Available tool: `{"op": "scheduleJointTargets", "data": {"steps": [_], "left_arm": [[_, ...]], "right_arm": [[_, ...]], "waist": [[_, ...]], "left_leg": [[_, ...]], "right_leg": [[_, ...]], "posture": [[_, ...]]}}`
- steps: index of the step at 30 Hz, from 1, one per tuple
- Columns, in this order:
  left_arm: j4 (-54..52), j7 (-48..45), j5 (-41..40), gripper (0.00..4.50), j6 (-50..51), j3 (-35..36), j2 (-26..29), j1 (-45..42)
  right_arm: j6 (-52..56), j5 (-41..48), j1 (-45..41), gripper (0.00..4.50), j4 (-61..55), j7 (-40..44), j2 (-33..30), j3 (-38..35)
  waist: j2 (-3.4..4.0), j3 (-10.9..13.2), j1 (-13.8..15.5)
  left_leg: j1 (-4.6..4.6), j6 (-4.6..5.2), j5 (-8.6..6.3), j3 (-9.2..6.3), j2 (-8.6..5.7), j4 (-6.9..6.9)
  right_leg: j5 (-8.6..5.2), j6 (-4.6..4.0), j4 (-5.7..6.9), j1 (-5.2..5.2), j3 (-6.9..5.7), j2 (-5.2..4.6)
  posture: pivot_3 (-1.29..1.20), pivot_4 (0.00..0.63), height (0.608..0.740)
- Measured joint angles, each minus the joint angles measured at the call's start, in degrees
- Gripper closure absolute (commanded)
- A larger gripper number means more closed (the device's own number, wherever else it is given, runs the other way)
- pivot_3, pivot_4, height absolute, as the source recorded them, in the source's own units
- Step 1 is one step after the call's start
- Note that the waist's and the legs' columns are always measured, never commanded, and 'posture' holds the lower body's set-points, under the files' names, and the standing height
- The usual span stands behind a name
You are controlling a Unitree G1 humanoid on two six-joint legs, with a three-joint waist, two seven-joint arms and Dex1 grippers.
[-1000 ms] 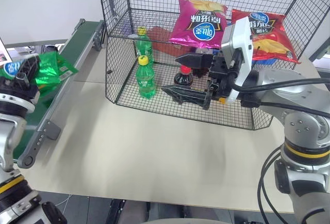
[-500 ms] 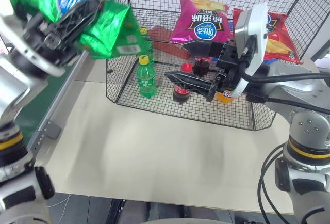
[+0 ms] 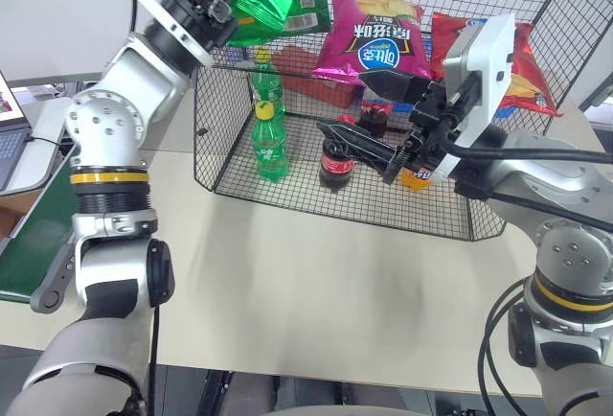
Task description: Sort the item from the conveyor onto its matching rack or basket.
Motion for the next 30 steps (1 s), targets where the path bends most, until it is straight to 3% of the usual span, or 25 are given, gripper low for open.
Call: {"op": "scheduleJointTargets", "data": {"steps": [7, 16, 30], "left_arm": [[1.3, -3.7, 7.3, 4.47, -1.5, 1.3, -2.0, 3.0], [-8.7, 3.6, 8.0, 4.47, 5.9, 4.8, -2.1, 11.0], [-2.0, 14.1, 12.4, 4.47, 6.4, 7.9, -7.3, 7.4]], "right_arm": [[0.4, 1.7, 0.2, 0.0, -1.2, -2.5, -0.7, -0.1], [1.1, 3.5, 0.2, 0.0, -1.3, -3.2, -1.3, -0.1], [1.1, 3.4, 0.0, 0.0, -0.2, -2.5, -1.3, 0.3]], "waist": [[0.01, 0.0, -0.2], [0.01, 0.0, 0.0], [0.0, 0.0, 0.1]], "left_leg": [[-0.05, 0.01, 0.0, -0.02, 0.09, 0.01], [-0.11, 0.03, 0.01, -0.13, 0.09, 0.05], [-0.12, 0.03, 0.02, -0.12, 0.05, 0.07]], "right_leg": [[0.0, 0.0, 0.07, -0.06, 0.03, 0.0], [0.0, 0.0, 0.09, -0.06, -0.01, -0.05], [0.0, 0.0, 0.09, -0.05, -0.02, -0.04]], "posture": [[0.0, 0.15, 0.74], [0.0, 0.15, 0.74], [0.0, 0.15, 0.74]]}}
